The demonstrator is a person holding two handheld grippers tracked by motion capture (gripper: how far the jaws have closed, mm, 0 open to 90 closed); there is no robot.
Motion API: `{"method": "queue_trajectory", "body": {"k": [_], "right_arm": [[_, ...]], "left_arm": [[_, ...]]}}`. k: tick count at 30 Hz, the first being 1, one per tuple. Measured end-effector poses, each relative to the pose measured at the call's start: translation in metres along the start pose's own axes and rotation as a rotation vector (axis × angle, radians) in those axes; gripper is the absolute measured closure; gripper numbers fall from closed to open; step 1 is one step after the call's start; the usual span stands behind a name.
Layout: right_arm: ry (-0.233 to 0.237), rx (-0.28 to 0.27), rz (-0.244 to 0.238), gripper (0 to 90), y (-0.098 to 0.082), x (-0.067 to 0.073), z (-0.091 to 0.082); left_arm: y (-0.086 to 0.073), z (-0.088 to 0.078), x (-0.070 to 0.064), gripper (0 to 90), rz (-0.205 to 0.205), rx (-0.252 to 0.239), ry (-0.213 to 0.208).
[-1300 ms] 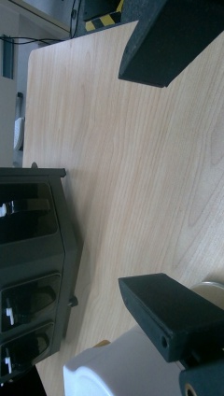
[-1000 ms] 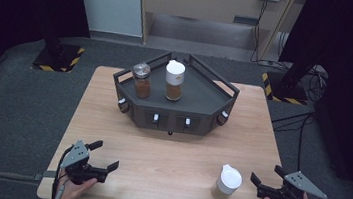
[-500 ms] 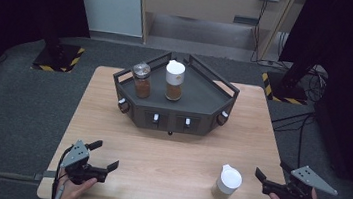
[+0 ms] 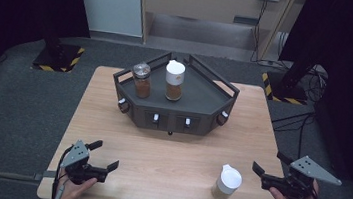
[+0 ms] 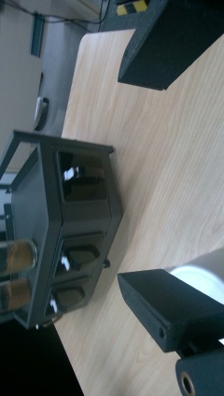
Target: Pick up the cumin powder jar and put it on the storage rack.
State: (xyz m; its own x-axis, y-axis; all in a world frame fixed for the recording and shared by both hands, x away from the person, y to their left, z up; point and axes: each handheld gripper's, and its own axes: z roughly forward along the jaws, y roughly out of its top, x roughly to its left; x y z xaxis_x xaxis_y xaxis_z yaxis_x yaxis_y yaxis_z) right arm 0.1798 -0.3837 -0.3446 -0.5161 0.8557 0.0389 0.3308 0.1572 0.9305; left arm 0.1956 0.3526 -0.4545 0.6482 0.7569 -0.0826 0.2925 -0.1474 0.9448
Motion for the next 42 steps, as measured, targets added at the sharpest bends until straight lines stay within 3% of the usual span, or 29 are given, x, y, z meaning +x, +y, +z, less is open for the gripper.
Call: {"method": "queue_trajectory", "body": {"k": [8,23,33,42], "right_arm": [[0.052,0.009,-0.024,6.2,0.012,0.006,0.002],[0.129,0.029,-0.024,6.4,0.007,0.018,0.005],[0.161,0.048,-0.018,7.6,-0.003,0.028,0.011],[0.159,0.074,-0.014,9.9,-0.02,0.038,0.024]], "left_arm": [[0.0,0.0,0.0,1.9,0.001,0.0,0.001],[0.0,0.0,0.0,1.9,0.0,0.0,0.002],[0.0,0.0,-0.001,1.9,0.002,0.002,0.001],[0.001,0.0,-0.001,1.9,0.003,0.002,0.001]]}}
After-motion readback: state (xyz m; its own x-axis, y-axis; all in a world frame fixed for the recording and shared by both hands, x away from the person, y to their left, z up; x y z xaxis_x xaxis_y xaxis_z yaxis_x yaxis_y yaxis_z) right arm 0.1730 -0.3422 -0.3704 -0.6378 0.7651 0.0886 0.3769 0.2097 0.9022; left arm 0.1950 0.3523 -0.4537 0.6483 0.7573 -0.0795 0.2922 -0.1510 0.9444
